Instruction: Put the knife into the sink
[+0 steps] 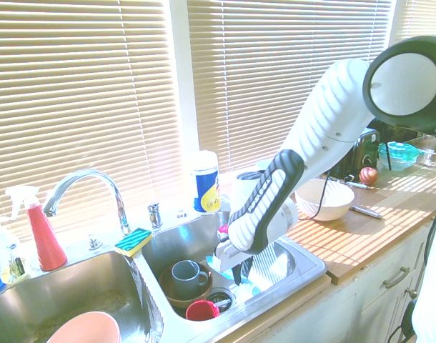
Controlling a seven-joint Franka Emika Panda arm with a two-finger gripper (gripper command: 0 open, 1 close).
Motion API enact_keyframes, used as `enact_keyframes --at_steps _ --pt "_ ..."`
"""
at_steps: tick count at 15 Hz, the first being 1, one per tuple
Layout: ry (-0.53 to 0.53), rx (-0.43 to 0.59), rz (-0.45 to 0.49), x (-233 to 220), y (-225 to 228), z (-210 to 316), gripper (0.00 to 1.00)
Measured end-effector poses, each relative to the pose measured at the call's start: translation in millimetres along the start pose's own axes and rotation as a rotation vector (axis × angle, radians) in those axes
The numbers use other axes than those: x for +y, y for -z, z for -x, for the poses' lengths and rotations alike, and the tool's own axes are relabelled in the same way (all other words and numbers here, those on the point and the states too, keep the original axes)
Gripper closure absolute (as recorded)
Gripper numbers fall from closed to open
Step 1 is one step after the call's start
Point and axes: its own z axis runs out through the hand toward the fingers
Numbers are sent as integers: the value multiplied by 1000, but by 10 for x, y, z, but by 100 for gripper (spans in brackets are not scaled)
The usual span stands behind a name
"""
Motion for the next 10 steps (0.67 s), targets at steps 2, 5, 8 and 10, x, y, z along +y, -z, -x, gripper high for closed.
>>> enact_keyframes --at_steps 2,5,8,10 --pt "-18 -10 5 13 -191 -32 100" --pt "-72 -47 18 50 -421 -87 0" --pt "-88 -63 12 75 -462 -107 0" --pt "-88 -68 4 83 -457 -123 0"
